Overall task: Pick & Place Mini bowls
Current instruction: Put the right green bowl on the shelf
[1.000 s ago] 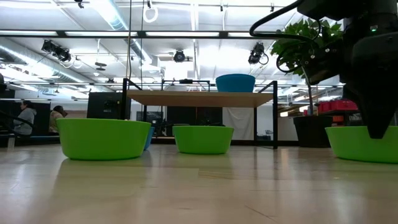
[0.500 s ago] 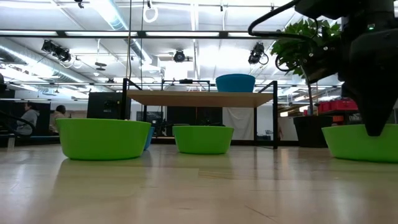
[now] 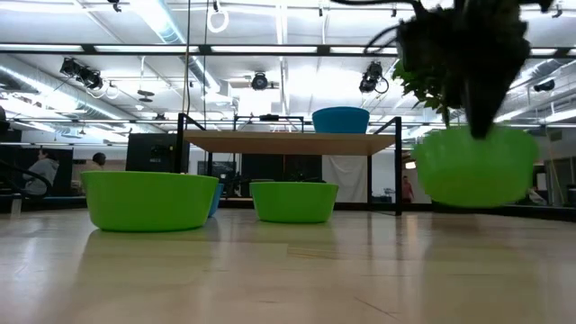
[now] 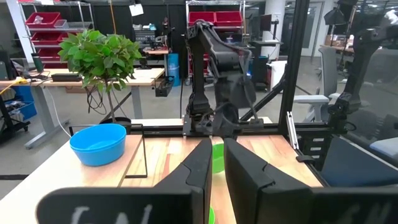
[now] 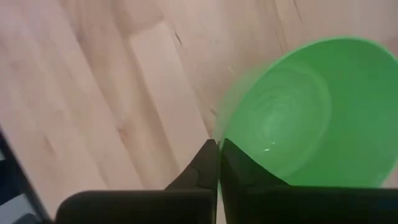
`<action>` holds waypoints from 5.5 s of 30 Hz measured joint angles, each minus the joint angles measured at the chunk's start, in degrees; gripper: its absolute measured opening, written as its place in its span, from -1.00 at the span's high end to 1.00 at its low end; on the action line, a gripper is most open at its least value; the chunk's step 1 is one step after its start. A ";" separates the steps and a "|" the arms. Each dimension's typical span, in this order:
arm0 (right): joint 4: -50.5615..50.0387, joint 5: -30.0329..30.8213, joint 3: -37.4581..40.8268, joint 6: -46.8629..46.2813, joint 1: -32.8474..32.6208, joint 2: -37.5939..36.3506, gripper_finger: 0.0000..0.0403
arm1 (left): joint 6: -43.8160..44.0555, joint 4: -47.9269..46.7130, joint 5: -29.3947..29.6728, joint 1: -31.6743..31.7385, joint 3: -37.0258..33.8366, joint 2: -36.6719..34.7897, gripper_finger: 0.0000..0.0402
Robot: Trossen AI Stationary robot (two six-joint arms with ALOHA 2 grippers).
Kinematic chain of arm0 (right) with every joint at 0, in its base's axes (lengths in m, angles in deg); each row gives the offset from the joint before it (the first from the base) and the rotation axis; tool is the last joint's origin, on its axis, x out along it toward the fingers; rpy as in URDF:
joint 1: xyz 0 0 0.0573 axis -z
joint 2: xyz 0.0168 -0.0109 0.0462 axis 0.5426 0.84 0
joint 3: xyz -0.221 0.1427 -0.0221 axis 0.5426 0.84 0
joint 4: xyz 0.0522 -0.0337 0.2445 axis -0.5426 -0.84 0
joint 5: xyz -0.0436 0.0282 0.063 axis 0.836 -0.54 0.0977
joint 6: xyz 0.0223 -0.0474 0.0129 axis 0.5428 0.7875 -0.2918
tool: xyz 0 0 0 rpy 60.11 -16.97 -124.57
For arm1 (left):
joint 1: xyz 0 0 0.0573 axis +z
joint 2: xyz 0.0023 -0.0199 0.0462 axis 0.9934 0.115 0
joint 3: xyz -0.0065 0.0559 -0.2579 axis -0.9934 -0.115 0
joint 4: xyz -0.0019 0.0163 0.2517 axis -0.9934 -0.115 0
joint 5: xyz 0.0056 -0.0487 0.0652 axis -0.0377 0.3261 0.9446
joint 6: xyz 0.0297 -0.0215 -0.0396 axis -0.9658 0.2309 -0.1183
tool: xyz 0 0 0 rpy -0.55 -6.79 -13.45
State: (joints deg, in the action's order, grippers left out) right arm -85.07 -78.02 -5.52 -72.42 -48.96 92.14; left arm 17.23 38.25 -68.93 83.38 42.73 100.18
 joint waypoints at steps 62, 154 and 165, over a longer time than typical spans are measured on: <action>21.02 1.03 -31.49 75.21 29.77 0.35 0.99 | 0.00 0.01 0.00 0.00 0.01 0.02 0.76; 14.01 46.86 -51.45 129.30 28.13 22.60 1.00 | 0.00 0.00 0.00 -0.01 0.00 0.00 0.76; 13.08 50.08 -51.45 131.16 28.09 22.60 1.00 | -8.99 5.32 0.83 0.01 0.02 0.00 0.76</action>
State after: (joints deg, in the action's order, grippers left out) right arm -71.99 -27.94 -56.97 58.74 -20.87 114.74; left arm 8.24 43.57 -68.10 83.39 42.75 100.18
